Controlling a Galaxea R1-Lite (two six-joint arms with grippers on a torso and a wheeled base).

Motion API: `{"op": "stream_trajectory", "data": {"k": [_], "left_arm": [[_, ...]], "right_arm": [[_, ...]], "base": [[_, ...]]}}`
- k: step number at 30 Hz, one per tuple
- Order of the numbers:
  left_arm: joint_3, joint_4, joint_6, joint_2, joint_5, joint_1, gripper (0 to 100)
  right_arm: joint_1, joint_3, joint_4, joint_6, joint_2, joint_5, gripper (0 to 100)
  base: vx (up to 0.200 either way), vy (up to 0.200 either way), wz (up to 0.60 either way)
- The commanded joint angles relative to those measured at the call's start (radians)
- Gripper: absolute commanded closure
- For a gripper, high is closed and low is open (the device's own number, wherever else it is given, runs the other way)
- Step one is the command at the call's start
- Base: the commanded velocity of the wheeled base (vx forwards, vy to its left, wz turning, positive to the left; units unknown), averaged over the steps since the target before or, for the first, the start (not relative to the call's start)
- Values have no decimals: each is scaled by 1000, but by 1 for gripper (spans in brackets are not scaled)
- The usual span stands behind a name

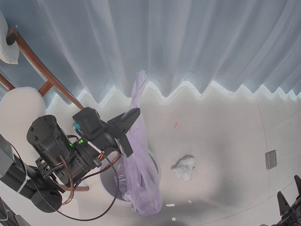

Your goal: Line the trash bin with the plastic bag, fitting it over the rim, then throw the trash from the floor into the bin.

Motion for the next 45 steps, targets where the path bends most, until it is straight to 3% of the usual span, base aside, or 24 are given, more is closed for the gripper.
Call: {"op": "stream_trajectory", "data": {"k": [1,3,5,8,10,12,13,14,27,33,41,42,44,45], "left_arm": [[-4,0,-1,-15,12,3,100],[-6,0,1,-15,27,3,100],[-6,1,1,-7,33,7,100],[-2,3,1,-1,30,3,100],[7,3,-1,-2,30,-6,100],[7,3,-1,-2,30,-6,100],[5,3,-1,-12,30,-12,100],[5,3,-1,-13,32,-13,100],[-2,3,-1,-5,30,2,100],[-6,3,-1,-7,33,5,100],[-13,0,-2,-5,40,5,100],[-19,1,-2,-4,49,10,100],[-19,1,-1,-4,52,13,100],[-18,3,-1,-4,52,14,100]], "right_arm": [[0,12,-5,4,-17,-6,0],[3,-58,-46,22,12,-16,0],[37,-229,-135,79,167,-56,0],[86,-283,-126,122,282,-55,0],[152,-324,-123,222,425,-16,0],[157,-326,-124,229,431,-13,0],[237,-343,-114,349,488,90,0],[253,-338,-112,366,508,119,0],[290,-315,-153,357,752,352,0],[421,-323,-169,366,861,409,0],[556,-295,-328,369,1062,498,0],[628,-288,-344,370,1098,507,0],[666,-286,-345,372,1112,508,0],[734,-286,-345,378,1131,514,0]], "base": [[0,0,0],[0,0,0],[0,0,0],[0,0,0],[0,0,0],[0,0,0],[0,0,0],[0,0,0],[0,0,0],[0,0,0],[0,0,0],[0,0,0],[0,0,0],[0,0,0]]}}
